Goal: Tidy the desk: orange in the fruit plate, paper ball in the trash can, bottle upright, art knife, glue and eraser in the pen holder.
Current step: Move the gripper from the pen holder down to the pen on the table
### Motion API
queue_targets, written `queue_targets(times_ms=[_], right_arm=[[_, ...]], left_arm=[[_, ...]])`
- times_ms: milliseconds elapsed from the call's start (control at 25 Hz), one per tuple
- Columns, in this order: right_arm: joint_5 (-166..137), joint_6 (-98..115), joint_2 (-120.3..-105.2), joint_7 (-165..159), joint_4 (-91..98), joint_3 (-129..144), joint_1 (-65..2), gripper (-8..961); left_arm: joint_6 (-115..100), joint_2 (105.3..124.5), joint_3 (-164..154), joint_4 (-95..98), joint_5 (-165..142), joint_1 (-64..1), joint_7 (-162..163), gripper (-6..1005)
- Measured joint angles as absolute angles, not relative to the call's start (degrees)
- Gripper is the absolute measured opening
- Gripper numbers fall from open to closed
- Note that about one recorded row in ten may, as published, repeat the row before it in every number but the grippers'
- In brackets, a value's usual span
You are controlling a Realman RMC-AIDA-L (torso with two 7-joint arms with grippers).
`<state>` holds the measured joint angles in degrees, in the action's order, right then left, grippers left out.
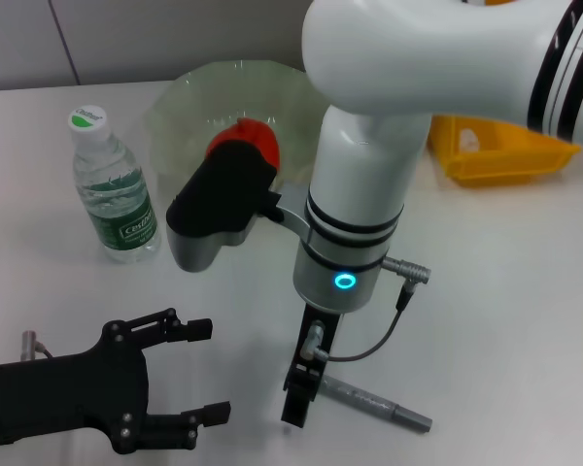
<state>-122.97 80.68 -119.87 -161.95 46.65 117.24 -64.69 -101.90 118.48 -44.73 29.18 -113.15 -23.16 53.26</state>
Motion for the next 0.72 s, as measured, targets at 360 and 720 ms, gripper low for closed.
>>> queue_targets(times_ms=[360,720], right_arm=[[-122.8,80.59,-119.88,-163.82,46.73,119.99,-64.82,661],[-123.15,82.44,-119.88,-164.59,46.94,120.06,-64.87,421]], left_arm=[[-101.86,118.47,-44.73,29.09,-113.2,-23.3,53.26,861],[-101.86,118.47,-44.74,29.09,-113.16,-23.29,53.26,861]])
